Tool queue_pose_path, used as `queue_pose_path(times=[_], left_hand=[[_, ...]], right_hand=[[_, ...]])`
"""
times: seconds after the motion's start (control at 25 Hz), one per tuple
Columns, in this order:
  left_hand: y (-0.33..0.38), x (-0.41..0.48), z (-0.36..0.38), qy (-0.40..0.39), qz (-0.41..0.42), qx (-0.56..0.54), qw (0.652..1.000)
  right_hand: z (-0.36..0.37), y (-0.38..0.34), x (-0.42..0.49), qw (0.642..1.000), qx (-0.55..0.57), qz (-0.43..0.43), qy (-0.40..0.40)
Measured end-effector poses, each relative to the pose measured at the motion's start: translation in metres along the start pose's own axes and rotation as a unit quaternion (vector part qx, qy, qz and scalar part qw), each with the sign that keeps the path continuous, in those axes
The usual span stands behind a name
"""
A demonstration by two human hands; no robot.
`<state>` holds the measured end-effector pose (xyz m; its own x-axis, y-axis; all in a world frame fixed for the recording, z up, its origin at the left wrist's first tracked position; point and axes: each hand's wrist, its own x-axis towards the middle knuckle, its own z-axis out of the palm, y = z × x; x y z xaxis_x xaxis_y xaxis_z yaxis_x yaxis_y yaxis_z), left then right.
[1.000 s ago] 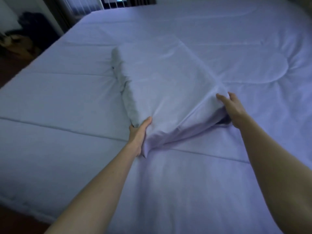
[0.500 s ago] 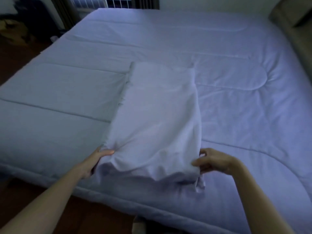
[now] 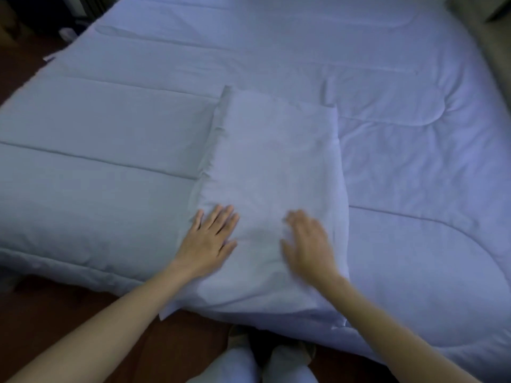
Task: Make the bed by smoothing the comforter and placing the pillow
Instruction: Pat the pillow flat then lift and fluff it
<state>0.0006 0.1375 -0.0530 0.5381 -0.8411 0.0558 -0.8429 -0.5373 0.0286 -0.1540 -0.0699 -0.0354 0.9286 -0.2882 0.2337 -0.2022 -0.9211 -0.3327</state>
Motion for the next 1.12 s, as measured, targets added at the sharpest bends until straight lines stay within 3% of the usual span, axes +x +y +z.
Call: queue_pose_path(times=[0.08, 0.16, 0.36, 0.44, 0.52, 0.56, 0.64, 0.68, 0.76, 0.84, 0.88, 0.96, 1.12], left_hand=[[-0.013, 0.016, 0.009, -0.021, -0.021, 0.007, 1.0], [-0.023, 0.033, 0.01, -0.034, -0.047, -0.004, 0.998], [-0.024, 0.068, 0.002, -0.016, -0.112, -0.004, 0.994], [-0.006, 0.063, 0.003, 0.0, -0.023, 0.007, 1.0], [0.017, 0.045, 0.008, -0.029, 0.155, 0.007, 0.987], [0.022, 0.041, 0.011, -0.056, 0.205, 0.001, 0.977], [0.01, 0.063, 0.012, -0.051, 0.199, -0.002, 0.979], [-0.002, 0.084, 0.014, -0.037, 0.164, 0.005, 0.986], [-0.024, 0.138, 0.014, -0.041, 0.096, 0.021, 0.994], [-0.044, 0.196, 0.011, -0.075, 0.058, 0.021, 0.995], [-0.052, 0.222, 0.01, -0.084, 0.041, 0.019, 0.995], [-0.065, 0.269, 0.013, -0.078, 0.01, 0.008, 0.997], [-0.092, 0.339, 0.021, -0.058, -0.037, -0.012, 0.998]], right_hand=[[0.026, -0.022, -0.034, 0.955, -0.093, -0.252, -0.128], [0.04, -0.016, -0.038, 0.913, -0.098, -0.336, -0.207], [0.039, 0.064, 0.085, 0.957, -0.113, -0.159, -0.214], [0.028, 0.109, 0.132, 0.967, -0.108, -0.067, -0.22], [0.018, 0.143, 0.166, 0.973, -0.088, 0.043, -0.209], [0.016, 0.151, 0.176, 0.973, -0.075, 0.105, -0.19], [0.019, 0.138, 0.177, 0.977, -0.065, 0.178, -0.1], [0.026, 0.12, 0.166, 0.985, -0.067, 0.146, -0.06], [0.041, 0.071, 0.121, 0.995, -0.048, -0.064, -0.062], [0.053, 0.025, 0.072, 0.943, -0.027, -0.299, -0.146], [0.055, 0.011, 0.066, 0.914, -0.026, -0.355, -0.197], [0.066, 0.012, 0.093, 0.914, -0.035, -0.352, -0.198], [0.076, 0.074, 0.218, 0.979, -0.063, -0.129, -0.141]])
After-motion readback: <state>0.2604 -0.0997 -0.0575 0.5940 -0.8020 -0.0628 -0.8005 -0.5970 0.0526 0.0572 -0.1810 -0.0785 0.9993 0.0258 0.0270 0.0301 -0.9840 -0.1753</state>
